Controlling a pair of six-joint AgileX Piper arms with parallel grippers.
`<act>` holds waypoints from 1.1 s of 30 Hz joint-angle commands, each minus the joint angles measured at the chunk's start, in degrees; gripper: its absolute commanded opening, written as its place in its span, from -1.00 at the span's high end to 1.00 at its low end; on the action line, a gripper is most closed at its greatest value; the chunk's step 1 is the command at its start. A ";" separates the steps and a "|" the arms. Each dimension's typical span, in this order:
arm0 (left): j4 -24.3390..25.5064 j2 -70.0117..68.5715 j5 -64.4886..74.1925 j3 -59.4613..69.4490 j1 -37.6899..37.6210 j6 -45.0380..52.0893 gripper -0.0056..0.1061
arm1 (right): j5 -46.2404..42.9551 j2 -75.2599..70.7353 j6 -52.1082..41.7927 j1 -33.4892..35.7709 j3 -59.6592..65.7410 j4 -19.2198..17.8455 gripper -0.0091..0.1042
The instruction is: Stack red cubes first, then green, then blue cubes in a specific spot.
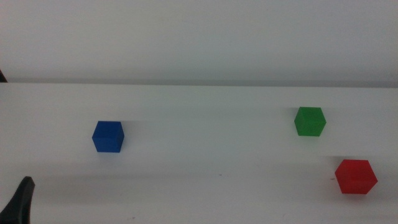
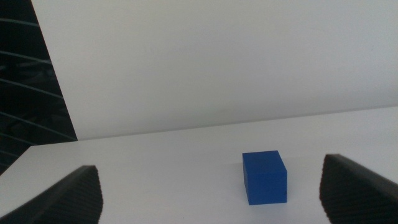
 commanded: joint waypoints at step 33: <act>-0.12 -2.39 -0.96 2.37 -0.14 -0.27 -0.78 | 54.51 76.97 2.69 -1.27 -56.90 -2.22 -0.75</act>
